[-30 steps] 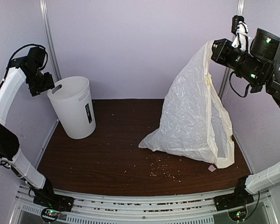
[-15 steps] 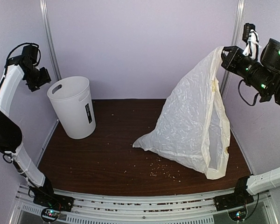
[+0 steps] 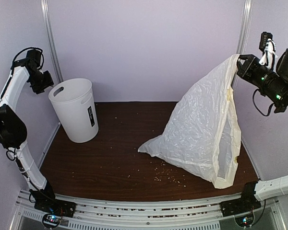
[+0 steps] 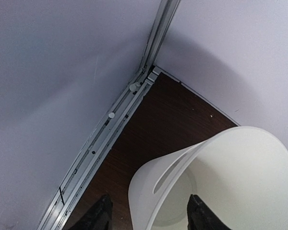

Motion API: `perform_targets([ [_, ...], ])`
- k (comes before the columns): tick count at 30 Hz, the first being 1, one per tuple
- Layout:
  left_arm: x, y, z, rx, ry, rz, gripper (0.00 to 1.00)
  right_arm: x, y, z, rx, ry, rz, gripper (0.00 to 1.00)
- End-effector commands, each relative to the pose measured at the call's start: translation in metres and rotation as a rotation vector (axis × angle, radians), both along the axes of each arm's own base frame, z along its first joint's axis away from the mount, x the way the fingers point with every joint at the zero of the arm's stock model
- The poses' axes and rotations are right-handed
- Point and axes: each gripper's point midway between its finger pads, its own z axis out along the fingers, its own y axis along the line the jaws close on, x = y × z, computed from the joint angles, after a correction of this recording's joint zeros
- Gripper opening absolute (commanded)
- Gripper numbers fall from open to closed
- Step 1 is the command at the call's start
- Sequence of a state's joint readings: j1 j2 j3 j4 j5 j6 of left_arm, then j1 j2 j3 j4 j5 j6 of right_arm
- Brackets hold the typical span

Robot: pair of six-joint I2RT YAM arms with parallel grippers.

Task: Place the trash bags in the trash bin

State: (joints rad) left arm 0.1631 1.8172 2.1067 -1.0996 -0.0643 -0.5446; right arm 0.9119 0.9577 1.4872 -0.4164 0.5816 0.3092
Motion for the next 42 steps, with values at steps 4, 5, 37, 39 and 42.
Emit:
perform_targets([
  [4,0.016,-0.005,0.000,-0.034,-0.035,-0.040,0.48,0.003,-0.004,-0.009,-0.004,0.023,-0.032,0.00],
  [5,0.017,-0.006,-0.002,-0.040,-0.033,-0.043,0.47,0.003,-0.004,-0.009,-0.005,0.022,-0.032,0.00],
  [37,0.023,-0.026,-0.025,-0.075,0.008,-0.117,0.07,0.011,0.005,-0.017,-0.041,0.024,-0.041,0.00],
  [39,0.023,-0.033,-0.022,-0.069,0.003,-0.135,0.05,0.011,0.005,-0.017,-0.045,0.023,-0.042,0.00],
  [42,0.021,-0.047,-0.012,-0.057,-0.016,-0.172,0.03,0.012,0.006,-0.015,-0.056,0.021,-0.048,0.00],
])
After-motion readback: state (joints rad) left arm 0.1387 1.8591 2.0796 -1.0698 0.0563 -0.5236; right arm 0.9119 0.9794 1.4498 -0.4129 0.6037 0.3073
